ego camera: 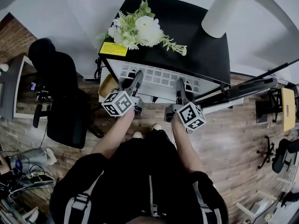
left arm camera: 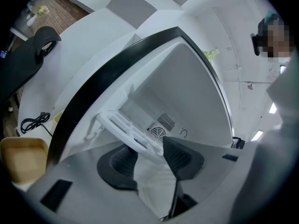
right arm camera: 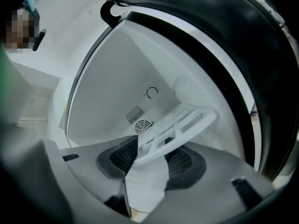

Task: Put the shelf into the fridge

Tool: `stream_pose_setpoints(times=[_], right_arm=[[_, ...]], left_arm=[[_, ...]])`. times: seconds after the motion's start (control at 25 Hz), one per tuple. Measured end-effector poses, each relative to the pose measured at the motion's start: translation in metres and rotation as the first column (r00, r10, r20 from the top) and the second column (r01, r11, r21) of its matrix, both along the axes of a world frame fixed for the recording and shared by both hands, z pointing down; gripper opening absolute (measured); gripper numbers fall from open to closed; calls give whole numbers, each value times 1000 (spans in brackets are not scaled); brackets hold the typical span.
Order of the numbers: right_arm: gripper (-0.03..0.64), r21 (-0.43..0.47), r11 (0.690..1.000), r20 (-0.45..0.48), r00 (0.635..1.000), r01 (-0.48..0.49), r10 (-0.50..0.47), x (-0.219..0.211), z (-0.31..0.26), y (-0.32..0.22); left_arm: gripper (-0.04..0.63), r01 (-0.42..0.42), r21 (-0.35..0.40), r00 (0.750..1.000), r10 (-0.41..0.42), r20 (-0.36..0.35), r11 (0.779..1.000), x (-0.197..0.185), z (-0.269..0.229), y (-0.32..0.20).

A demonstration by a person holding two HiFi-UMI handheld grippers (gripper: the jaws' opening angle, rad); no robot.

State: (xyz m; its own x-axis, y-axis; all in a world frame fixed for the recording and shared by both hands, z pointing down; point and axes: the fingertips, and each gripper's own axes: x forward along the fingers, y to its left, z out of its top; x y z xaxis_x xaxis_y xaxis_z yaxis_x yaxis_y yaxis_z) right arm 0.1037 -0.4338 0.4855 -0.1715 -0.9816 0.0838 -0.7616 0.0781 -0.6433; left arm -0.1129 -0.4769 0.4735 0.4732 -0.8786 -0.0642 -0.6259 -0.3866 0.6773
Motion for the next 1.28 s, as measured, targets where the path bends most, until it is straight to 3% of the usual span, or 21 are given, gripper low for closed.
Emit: stream_pose_setpoints(times=[1.28], right_arm=[[181,-14,1000,34,999,21,-20,6,12,-38]], left_arm=[[170,12,-37,999,-14,-34,999,7,3,-40]])
